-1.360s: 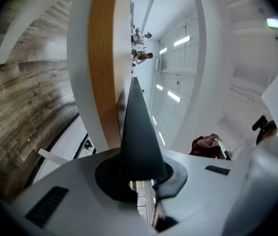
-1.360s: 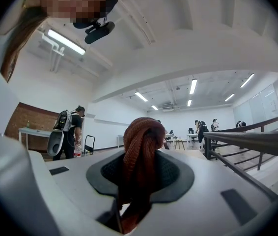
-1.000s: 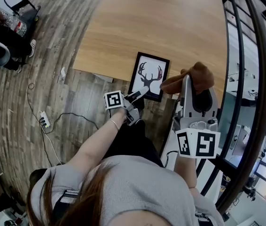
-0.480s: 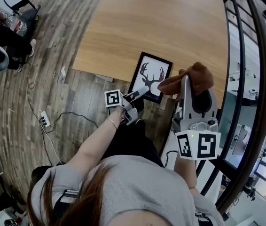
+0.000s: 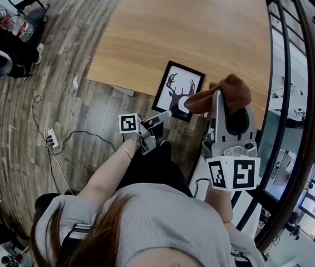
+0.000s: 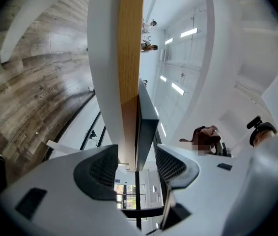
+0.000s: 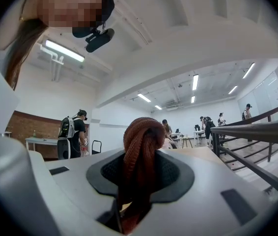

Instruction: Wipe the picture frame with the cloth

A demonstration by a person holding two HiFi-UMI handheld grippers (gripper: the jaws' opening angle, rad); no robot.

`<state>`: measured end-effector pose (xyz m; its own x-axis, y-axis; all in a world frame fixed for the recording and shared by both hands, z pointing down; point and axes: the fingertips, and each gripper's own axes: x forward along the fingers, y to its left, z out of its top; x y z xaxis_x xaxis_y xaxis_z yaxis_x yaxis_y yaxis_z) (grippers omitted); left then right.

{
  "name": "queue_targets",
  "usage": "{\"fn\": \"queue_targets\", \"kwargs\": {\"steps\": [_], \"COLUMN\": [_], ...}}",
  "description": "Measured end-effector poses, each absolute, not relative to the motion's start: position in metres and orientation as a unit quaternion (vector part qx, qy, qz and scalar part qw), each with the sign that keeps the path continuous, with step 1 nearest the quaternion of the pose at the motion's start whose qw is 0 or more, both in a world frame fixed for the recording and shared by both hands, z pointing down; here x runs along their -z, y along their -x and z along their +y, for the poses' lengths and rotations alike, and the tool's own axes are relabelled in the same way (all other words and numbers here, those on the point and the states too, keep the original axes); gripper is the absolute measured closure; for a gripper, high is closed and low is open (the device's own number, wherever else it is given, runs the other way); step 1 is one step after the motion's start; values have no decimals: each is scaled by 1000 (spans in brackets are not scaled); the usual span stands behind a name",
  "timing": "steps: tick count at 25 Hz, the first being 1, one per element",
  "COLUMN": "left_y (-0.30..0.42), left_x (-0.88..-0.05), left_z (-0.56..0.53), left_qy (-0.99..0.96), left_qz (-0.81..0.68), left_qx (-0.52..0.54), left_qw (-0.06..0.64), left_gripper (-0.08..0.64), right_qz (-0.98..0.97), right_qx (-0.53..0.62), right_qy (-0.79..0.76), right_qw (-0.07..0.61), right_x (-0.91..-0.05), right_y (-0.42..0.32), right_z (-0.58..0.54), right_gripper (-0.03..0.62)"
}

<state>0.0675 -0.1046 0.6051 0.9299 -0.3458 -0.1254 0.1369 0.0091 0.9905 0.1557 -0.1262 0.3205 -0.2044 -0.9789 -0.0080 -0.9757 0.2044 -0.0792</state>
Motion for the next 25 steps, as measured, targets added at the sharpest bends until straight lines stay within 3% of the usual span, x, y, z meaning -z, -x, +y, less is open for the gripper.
{"fn": "queue_targets", "kwargs": {"steps": [4,8,10,17,19,22,25], "left_y": [-37,-14,-10,-10,-5,2,11], "left_x": [-586,-530,-484,-331,-298,-247,-198], "left_z": [-75,-66,-74,-80,-75,-42,5], "left_qy": [-692,-770,-809,-902,-920,-937,-929], "left_qz": [-87,-117,-128,-168,-208,-233,-179], "left_qx": [166,172,202,260,260,261,308], "left_qw": [697,603,536,300,209,-9,-97], "left_gripper": [339,342,359,547,552,552,552], "right_qz": [779,784,786,786,779,768,759], "right_qx": [25,4,-8,-46,-61,-93,-127], "right_qy": [625,619,616,611,619,628,634], "right_qw": [36,45,52,77,79,79,78], "right_x": [-312,-292,-282,-249,-240,-223,-204], "right_y": [-155,-157,-157,-152,-150,-142,-125], "right_z": [-119,-103,-94,-55,-41,-14,21], "right_gripper": [459,459,459,459,459,459,459]}}
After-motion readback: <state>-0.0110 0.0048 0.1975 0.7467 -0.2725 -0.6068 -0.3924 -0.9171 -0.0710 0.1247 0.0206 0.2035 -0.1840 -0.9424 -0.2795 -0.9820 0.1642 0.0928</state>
